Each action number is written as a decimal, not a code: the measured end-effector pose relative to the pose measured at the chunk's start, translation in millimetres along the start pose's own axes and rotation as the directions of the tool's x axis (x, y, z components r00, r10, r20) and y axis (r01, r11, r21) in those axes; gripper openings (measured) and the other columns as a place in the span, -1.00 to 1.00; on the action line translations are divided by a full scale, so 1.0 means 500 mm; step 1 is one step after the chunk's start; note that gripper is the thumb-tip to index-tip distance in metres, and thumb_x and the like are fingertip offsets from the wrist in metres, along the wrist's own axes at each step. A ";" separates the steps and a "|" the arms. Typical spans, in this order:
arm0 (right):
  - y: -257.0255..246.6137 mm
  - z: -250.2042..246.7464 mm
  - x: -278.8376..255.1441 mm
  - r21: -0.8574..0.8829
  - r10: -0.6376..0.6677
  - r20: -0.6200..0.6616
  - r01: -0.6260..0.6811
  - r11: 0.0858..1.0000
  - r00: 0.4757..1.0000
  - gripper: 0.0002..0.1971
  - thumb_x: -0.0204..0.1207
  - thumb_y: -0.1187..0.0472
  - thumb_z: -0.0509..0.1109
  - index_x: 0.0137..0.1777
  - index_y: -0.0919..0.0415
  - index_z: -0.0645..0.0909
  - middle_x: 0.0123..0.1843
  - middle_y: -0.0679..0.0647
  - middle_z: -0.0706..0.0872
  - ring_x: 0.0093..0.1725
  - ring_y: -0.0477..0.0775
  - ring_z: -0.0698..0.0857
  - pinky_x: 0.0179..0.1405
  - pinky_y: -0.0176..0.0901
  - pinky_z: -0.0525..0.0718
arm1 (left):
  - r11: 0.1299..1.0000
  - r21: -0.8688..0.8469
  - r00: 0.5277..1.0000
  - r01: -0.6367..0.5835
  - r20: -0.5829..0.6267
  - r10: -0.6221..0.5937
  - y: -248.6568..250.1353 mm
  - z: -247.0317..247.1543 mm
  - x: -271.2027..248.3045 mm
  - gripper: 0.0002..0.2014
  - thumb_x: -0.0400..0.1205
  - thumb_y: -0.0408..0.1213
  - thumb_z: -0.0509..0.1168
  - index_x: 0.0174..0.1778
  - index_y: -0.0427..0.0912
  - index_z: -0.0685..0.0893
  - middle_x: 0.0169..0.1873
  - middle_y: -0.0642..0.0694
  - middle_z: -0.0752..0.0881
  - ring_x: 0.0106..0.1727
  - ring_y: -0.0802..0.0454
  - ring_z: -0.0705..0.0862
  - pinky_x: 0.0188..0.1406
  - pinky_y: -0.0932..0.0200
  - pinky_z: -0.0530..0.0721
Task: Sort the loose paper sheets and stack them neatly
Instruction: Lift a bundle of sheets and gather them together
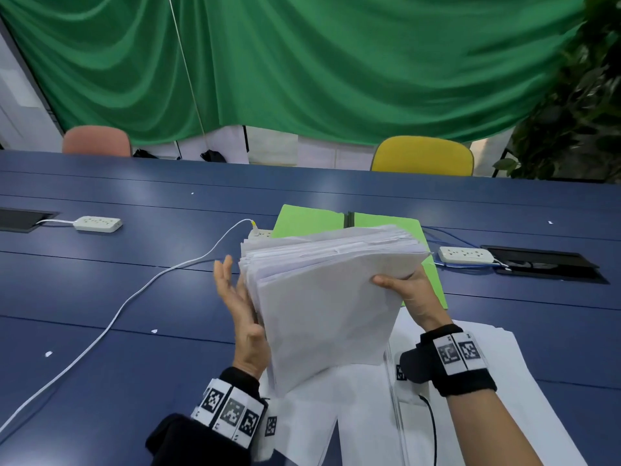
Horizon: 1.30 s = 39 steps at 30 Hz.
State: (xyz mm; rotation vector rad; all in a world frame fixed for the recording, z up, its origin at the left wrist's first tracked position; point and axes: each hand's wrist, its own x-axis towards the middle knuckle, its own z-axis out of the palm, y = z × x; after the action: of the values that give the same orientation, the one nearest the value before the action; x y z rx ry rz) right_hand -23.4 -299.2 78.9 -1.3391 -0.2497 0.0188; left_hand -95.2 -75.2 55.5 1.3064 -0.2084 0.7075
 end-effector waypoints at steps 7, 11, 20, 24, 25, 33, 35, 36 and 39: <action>0.028 0.016 0.000 -0.042 0.034 -0.084 -0.038 0.998 0.996 -0.58 -0.11 0.23 0.71 -0.21 0.12 0.70 -0.32 -0.15 0.82 -0.30 -0.21 0.76 -0.20 -0.23 0.69 | 0.942 0.138 0.952 0.306 -0.076 -0.298 -0.044 -0.010 0.019 -0.46 0.32 -0.34 0.56 0.10 0.06 0.46 0.01 0.07 0.71 0.05 0.15 0.73 0.10 0.07 0.66; -0.012 0.036 0.001 -0.061 -0.083 -0.136 0.075 0.995 0.987 -0.71 0.31 0.57 0.46 -0.18 0.15 0.67 -0.36 -0.19 0.80 -0.35 -0.25 0.73 -0.25 -0.37 0.70 | 0.980 0.030 0.974 0.199 -0.121 -0.194 -0.006 0.002 0.052 -0.41 0.37 -0.57 0.48 0.23 -0.22 0.35 0.05 0.03 0.64 -0.01 0.30 0.70 -0.01 0.32 0.66; 0.054 0.005 -0.024 -0.055 0.058 -0.072 -0.062 0.997 0.996 -0.74 0.00 0.23 0.65 -0.26 0.10 0.79 -0.29 -0.13 0.83 -0.27 -0.20 0.75 -0.13 -0.20 0.66 | 0.780 0.096 0.754 0.619 0.207 -0.624 -0.033 -0.067 0.034 -0.18 0.08 0.02 0.64 0.27 -0.16 0.59 0.10 -0.07 0.77 0.17 -0.10 0.72 0.01 0.11 0.71; 0.029 0.000 -0.023 -0.045 0.036 -0.049 -0.039 0.998 0.998 -0.51 -0.07 0.14 0.74 -0.12 0.19 0.69 -0.28 -0.13 0.83 -0.26 -0.20 0.77 -0.23 -0.31 0.70 | 0.842 0.114 0.817 0.527 0.205 -0.539 -0.009 -0.048 0.052 -0.65 0.27 -0.47 0.54 -0.04 -0.21 0.72 -0.18 0.00 0.84 -0.14 0.11 0.80 -0.21 0.27 0.71; 0.015 0.000 -0.020 -0.053 0.000 -0.031 -0.001 0.999 1.000 -0.64 0.08 0.32 0.66 -0.11 0.16 0.68 -0.29 -0.16 0.82 -0.27 -0.23 0.76 -0.23 -0.33 0.69 | 0.868 0.082 0.849 0.491 0.178 -0.497 0.001 -0.038 0.062 -0.69 0.30 -0.60 0.49 -0.09 -0.25 0.71 -0.27 0.03 0.84 -0.23 0.15 0.79 -0.27 0.29 0.70; -0.020 -0.001 0.005 -0.076 -0.167 -0.128 0.158 0.985 0.978 -0.53 0.20 0.63 0.52 0.02 0.15 0.62 -0.19 -0.16 0.81 -0.14 -0.17 0.74 -0.09 -0.33 0.71 | 0.980 0.081 0.981 0.182 -0.081 -0.176 0.003 0.009 0.061 -0.65 0.34 -0.29 0.49 -0.03 0.11 0.59 -0.18 0.22 0.77 -0.14 0.23 0.70 -0.04 0.22 0.72; 0.013 0.002 -0.002 -0.087 -0.073 -0.149 0.060 0.994 0.986 -0.61 0.22 0.61 0.51 -0.05 0.18 0.66 -0.25 -0.15 0.82 -0.22 -0.19 0.76 -0.17 -0.33 0.72 | 0.967 0.071 0.966 0.243 -0.103 -0.235 -0.021 0.003 0.037 -0.56 0.30 -0.23 0.51 0.07 0.09 0.59 -0.09 0.15 0.77 -0.06 0.16 0.74 0.03 0.12 0.73; 0.034 0.006 -0.006 -0.113 -0.015 -0.143 -0.001 0.994 0.990 -0.64 0.21 0.58 0.53 -0.09 0.18 0.67 -0.29 -0.15 0.82 -0.26 -0.20 0.76 -0.18 -0.29 0.72 | 0.957 0.089 0.958 0.277 -0.109 -0.267 -0.033 0.002 0.026 -0.53 0.30 -0.23 0.52 0.11 0.06 0.58 -0.06 0.13 0.76 -0.04 0.16 0.75 0.06 0.07 0.72; 0.074 0.017 -0.015 -0.145 0.068 -0.184 -0.096 0.985 0.981 -0.75 0.28 0.51 0.53 -0.16 0.17 0.68 -0.37 -0.18 0.81 -0.35 -0.24 0.75 -0.14 -0.19 0.67 | 0.947 0.146 0.950 0.286 -0.170 -0.261 -0.046 0.010 0.004 -0.62 0.41 -0.31 0.48 0.11 0.00 0.59 -0.06 0.15 0.75 -0.05 0.27 0.74 0.12 0.01 0.70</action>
State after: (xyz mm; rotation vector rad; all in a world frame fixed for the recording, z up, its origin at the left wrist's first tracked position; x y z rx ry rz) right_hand -27.4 -283.5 44.0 -1.4945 -0.0442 -0.0514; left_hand -79.1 -81.0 39.2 1.4037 0.1567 0.5891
